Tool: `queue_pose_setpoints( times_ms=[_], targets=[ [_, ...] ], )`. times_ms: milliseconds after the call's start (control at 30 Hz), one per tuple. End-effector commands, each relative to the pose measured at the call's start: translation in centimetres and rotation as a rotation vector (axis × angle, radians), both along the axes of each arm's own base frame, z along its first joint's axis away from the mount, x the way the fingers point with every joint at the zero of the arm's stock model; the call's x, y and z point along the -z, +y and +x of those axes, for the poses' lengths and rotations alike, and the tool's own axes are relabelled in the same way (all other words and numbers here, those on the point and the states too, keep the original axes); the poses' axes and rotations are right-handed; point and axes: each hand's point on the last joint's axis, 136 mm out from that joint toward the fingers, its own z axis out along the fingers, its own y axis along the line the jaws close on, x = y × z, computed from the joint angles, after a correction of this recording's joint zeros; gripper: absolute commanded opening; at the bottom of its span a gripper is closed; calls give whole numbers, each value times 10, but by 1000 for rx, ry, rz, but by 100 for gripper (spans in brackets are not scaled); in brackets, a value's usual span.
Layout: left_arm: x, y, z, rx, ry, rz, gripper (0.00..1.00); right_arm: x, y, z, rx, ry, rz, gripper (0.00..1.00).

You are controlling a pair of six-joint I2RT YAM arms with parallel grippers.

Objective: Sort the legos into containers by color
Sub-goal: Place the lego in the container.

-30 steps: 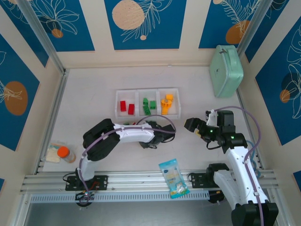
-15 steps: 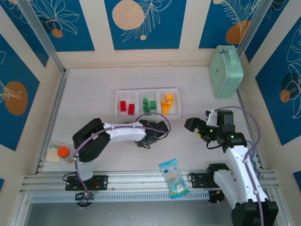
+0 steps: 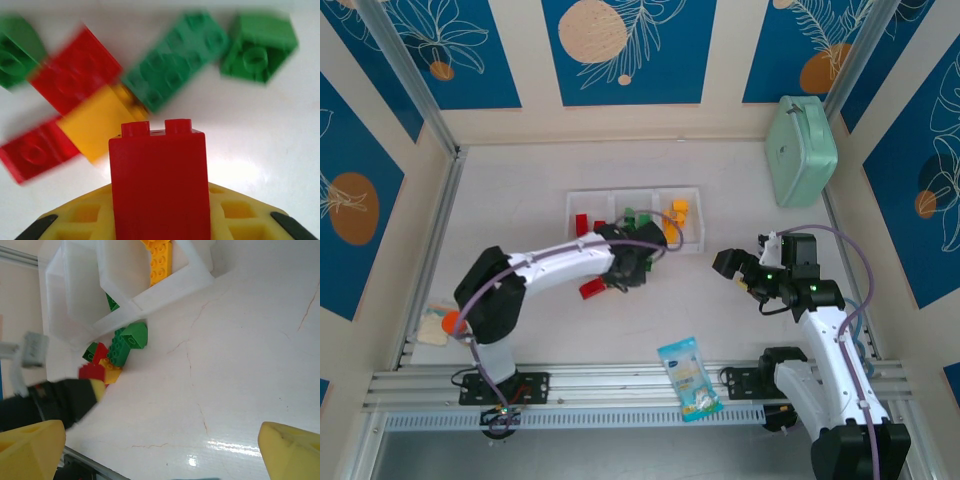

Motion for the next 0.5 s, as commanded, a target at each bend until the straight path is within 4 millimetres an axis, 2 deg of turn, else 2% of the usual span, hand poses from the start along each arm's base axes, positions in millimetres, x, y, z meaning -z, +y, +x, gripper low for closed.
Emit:
queue_pose_setpoints(
  times_ms=[0, 100, 200, 333, 467],
  targets=[
    [-36, 25, 26, 29, -45, 3, 26, -4, -1, 1, -5, -10, -7, 99],
    [-54, 47, 53, -2, -83, 4, 27, -4, -2, 0, -4, -9, -10, 99],
    [-63, 69, 82, -60, -108, -9, 27, -3, -2, 0, -2, -8, -10, 99],
    [-56, 88, 117, -119, -91, -48, 27, -4, -3, 0, -3, -6, -13, 99],
    [-45, 90, 146, -115, -75, -72, 27, -6, -2, -3, -4, -5, -9, 99]
  ],
)
